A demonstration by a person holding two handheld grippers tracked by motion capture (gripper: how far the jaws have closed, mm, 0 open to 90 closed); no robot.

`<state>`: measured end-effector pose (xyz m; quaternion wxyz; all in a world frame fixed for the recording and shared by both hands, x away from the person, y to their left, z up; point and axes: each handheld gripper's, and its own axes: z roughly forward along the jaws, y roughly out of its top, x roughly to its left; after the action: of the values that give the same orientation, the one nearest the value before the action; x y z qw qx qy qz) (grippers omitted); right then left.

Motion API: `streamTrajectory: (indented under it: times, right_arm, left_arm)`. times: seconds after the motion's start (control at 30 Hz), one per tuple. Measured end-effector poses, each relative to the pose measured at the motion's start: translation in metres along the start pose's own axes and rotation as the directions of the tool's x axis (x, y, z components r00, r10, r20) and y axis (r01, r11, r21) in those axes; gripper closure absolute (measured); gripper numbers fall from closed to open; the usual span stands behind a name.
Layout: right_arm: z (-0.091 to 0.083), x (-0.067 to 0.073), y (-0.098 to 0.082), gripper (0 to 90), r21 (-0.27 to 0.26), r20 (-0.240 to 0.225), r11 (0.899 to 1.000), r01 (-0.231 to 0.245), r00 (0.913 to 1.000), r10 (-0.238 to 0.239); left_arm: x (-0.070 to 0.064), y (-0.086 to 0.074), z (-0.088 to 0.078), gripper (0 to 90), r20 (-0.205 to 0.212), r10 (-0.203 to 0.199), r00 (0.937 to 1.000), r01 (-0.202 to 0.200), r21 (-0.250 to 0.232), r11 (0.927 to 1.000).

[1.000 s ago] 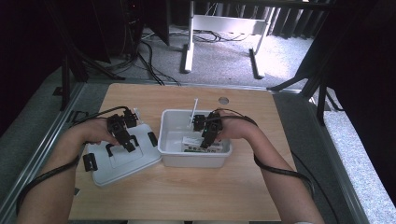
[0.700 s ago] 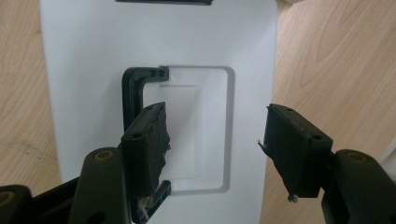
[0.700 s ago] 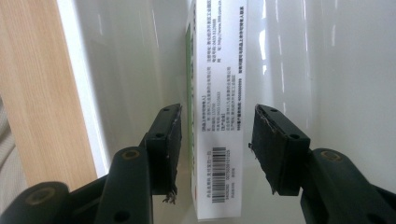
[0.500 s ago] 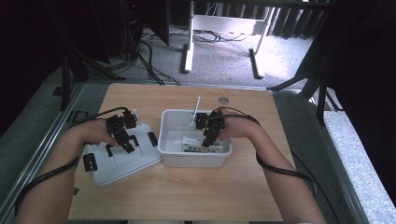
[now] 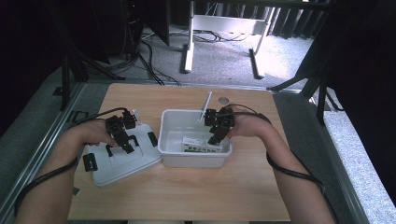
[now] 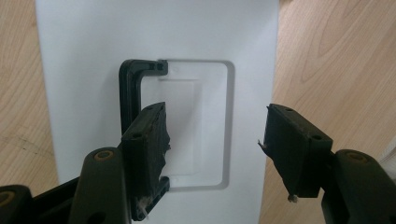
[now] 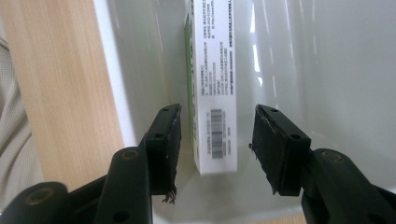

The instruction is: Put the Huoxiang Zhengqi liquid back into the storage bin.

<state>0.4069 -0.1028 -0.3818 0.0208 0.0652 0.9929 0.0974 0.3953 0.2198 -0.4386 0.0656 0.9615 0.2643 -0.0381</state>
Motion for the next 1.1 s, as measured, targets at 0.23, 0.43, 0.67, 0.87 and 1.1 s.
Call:
streamTrajectory:
  times: [0.23,0.43,0.67,0.87,1.1]
  right_arm:
    - [-0.013,0.000,-0.018,50.2,-0.032,0.008,0.999,-0.017,0.9998,0.017]
    - [-0.021,-0.003,-0.038,49.8,-0.019,0.016,0.999,-0.050,0.9986,0.050]
    - [-0.025,-0.007,-0.063,47.3,0.010,0.007,0.998,-0.063,0.9980,0.063]
    - [-0.024,-0.015,-0.092,46.6,-0.002,0.035,0.992,-0.125,0.9915,0.125]
    - [-0.002,-0.020,-0.120,45.7,0.029,0.031,0.983,-0.183,0.9828,0.182]
  left_arm:
    - [-0.001,-0.001,0.000,40.0,0.000,0.003,1.0000,-0.003,0.003,1.0000]
    - [-0.001,0.000,0.002,40.0,0.003,0.001,1.0000,-0.002,0.019,0.9998]
    - [-0.003,0.000,0.003,40.0,0.004,0.008,1.0000,-0.008,0.015,0.9999]
    - [-0.003,-0.003,0.005,40.0,-0.001,0.016,0.9999,-0.016,0.009,0.9998]
    - [0.000,-0.009,0.012,40.0,-0.032,0.020,0.9993,-0.018,0.038,0.9991]
